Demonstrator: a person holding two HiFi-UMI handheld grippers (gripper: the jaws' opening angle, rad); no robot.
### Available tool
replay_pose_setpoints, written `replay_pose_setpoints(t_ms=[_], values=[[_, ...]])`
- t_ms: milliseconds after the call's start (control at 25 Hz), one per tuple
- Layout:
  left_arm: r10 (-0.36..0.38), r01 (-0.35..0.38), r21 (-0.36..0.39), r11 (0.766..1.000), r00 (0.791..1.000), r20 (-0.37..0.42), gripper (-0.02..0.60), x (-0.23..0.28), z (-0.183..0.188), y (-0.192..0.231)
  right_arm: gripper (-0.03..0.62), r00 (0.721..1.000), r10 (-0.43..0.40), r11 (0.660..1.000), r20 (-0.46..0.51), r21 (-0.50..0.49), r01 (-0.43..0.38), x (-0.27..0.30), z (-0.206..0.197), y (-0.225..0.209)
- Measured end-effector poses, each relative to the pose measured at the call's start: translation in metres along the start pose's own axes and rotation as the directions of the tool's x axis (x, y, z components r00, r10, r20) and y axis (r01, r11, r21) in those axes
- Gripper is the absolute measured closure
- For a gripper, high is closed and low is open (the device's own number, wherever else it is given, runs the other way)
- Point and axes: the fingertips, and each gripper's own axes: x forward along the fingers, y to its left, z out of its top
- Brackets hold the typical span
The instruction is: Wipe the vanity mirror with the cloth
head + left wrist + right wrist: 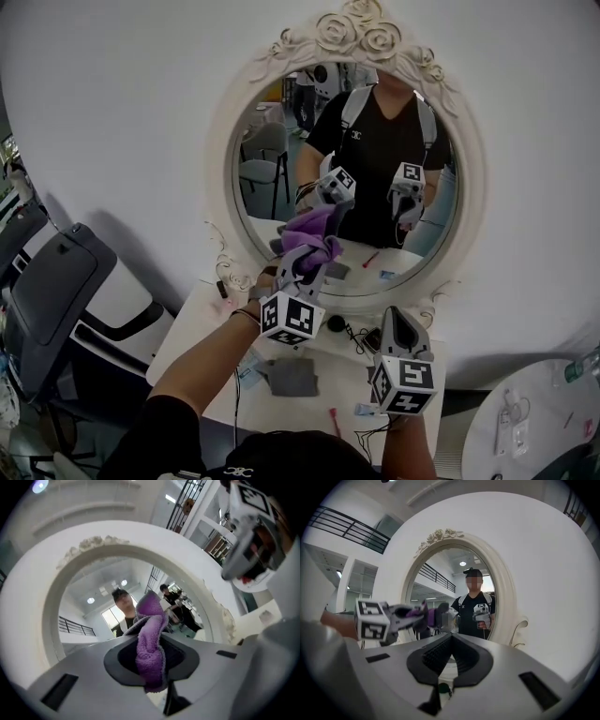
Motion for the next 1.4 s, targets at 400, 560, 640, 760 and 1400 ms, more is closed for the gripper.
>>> replay_pose_setpoints(t_ms=[400, 560, 640, 760, 1400], values=[[0.300, -0.359, 0.196, 0.913, 0.913, 0.277, 0.511, 0.000, 0.228, 0.207, 0.591, 1.000, -0.016, 0.999, 0.014, 0.034, 0.015, -0.011, -0.001, -0.016], [0.215, -0.252, 0.196, 0.948, 0.958, 0.192, 0.511, 0.035, 0.222, 0.211, 0.591, 0.999, -0.037, 0.998, 0.013, 0.060, 0.036, -0.015, -0.007, -0.027], [0.160, -0.192, 0.157, 0.969, 0.967, 0.198, 0.512, 0.043, 0.211, 0.191, 0.591, 0.999, -0.047, 0.996, 0.007, 0.072, 0.047, -0.016, -0.010, -0.033], [0.049, -0.087, 0.176, 0.981, 0.977, 0.206, 0.512, 0.046, 0.183, 0.141, 0.591, 0.998, -0.059, 0.994, -0.002, 0.088, 0.059, -0.016, -0.013, -0.042], [-0.069, 0.048, 0.166, 0.985, 0.990, 0.122, 0.511, 0.049, 0.066, 0.008, 0.591, 0.999, -0.035, 0.995, -0.038, 0.088, 0.039, -0.005, -0.026, -0.036]])
